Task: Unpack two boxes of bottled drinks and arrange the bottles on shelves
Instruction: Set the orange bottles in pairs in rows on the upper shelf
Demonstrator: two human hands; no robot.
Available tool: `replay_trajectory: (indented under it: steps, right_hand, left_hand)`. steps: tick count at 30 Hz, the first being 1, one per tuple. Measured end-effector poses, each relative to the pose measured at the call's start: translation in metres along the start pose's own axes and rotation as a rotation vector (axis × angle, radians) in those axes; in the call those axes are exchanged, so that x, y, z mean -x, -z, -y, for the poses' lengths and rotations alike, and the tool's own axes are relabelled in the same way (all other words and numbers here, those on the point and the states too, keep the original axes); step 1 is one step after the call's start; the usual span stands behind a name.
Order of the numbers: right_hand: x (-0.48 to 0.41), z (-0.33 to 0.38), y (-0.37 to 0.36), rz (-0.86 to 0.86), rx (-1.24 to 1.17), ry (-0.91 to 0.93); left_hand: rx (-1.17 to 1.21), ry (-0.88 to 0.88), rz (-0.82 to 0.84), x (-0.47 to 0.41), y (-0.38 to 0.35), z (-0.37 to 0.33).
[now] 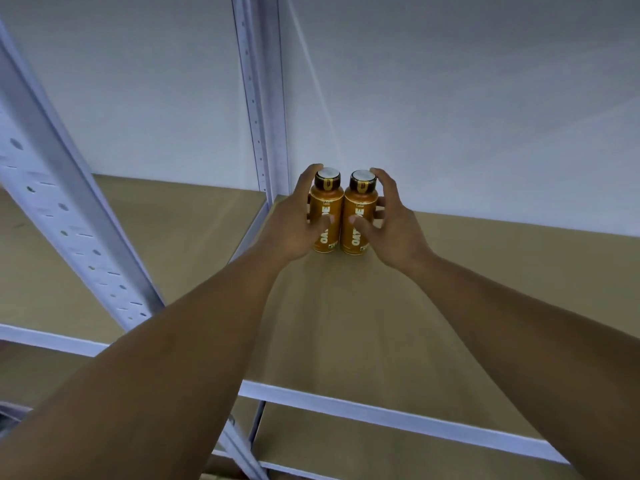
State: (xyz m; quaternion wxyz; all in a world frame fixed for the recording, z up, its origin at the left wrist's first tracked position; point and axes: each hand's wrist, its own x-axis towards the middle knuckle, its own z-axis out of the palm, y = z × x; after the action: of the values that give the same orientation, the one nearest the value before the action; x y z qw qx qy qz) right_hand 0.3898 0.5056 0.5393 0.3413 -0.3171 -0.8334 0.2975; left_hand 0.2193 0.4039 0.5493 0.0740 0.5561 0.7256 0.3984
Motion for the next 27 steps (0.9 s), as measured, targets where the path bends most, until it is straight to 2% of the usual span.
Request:
replay_trajectory:
  steps: [13, 27]
  right_hand:
    - [-0.064, -0.019, -0.022, -0.029, 0.038, 0.033]
    - [-0.087, -0.024, -0.029, -0.069, 0.074, 0.014]
  left_hand:
    - [-0.028, 0.001, -0.035, -0.066, -0.006, 0.033]
    - [-0.032, -0.006, -0.037, -0.086, -0.009, 0.040]
